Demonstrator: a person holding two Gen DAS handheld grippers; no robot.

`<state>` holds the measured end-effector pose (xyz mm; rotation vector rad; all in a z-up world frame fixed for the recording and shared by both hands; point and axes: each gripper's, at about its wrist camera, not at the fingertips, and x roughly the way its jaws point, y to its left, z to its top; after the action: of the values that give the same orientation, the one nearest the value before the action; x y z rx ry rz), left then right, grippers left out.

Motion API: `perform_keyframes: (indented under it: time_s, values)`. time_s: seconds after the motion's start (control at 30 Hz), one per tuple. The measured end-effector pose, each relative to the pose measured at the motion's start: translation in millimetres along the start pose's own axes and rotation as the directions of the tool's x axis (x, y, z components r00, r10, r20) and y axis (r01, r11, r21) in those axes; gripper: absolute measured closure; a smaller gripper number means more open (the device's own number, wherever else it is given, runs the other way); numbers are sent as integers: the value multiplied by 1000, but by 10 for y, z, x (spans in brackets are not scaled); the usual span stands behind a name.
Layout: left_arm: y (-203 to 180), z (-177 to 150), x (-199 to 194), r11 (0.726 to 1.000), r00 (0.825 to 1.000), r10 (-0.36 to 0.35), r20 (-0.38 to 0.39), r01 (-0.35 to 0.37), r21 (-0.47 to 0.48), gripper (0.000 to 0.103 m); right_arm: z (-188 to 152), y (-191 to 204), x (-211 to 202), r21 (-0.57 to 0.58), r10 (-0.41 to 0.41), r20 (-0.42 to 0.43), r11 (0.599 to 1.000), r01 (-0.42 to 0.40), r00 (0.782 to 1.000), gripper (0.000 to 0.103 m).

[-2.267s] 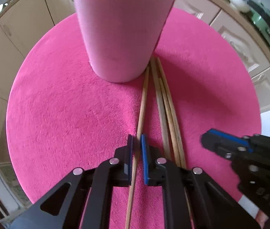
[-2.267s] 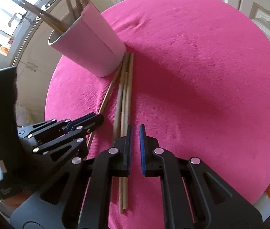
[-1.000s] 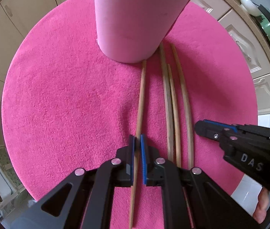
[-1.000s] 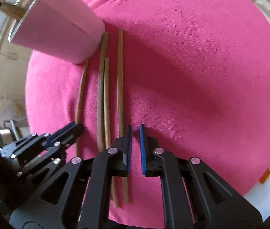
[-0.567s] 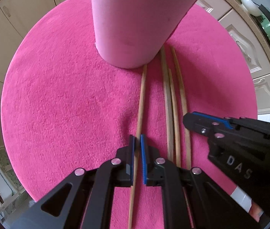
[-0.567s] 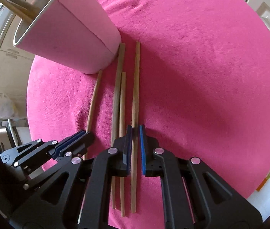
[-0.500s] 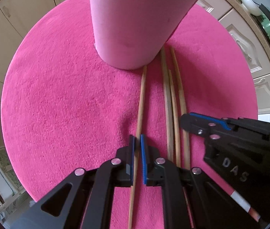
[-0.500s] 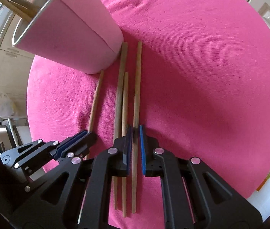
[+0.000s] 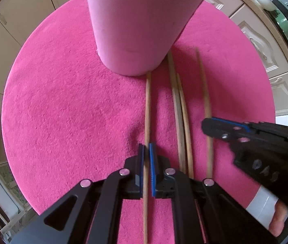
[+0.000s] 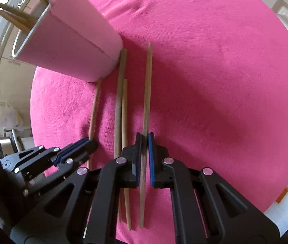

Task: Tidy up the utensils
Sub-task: 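Close the left tool on one chopstick while the right tool closes on another, then lift the chopsticks upright with both tools and lower them into the cup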

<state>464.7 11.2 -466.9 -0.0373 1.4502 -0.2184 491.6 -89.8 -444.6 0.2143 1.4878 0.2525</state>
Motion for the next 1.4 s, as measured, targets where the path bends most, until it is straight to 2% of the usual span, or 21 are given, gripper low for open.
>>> perform_keyframes:
  time_s: [0.2, 0.33, 0.43, 0.5, 0.63, 0.93, 1.1, 1.4]
  values:
    - [58, -101, -138, 998, 996, -58, 66, 59, -15, 98, -93, -216, -201, 40, 77, 57, 996, -80, 995, 97]
    - [64, -168, -282, 995, 986, -98, 136, 99, -3, 98, -149, -306, -378, 31, 111, 109, 993, -115, 988, 97]
    - [27, -217, -402, 993, 974, -122, 189, 121, 16, 98, -187, -250, -498, 6, 115, 146, 993, -117, 983, 97]
    - [40, -227, -445, 994, 972, -112, 206, 112, 10, 98, -208, -228, -498, -6, 87, 143, 996, -87, 986, 96]
    - [72, -232, -414, 994, 977, -97, 190, 103, -24, 98, -204, -147, -390, -3, 6, 137, 1000, -5, 991, 96]
    - [105, -229, -336, 993, 979, -91, 181, 103, -57, 98, -86, -139, -49, 33, -16, 51, 999, 14, 999, 95]
    - [157, -234, -327, 992, 980, -90, 175, 105, -73, 98, -104, -120, -21, 39, -29, 19, 999, 28, 999, 94]
    - [118, -243, -323, 992, 980, -95, 175, 108, -65, 98, -66, -87, -13, 18, -14, 21, 1000, 14, 1000, 95]
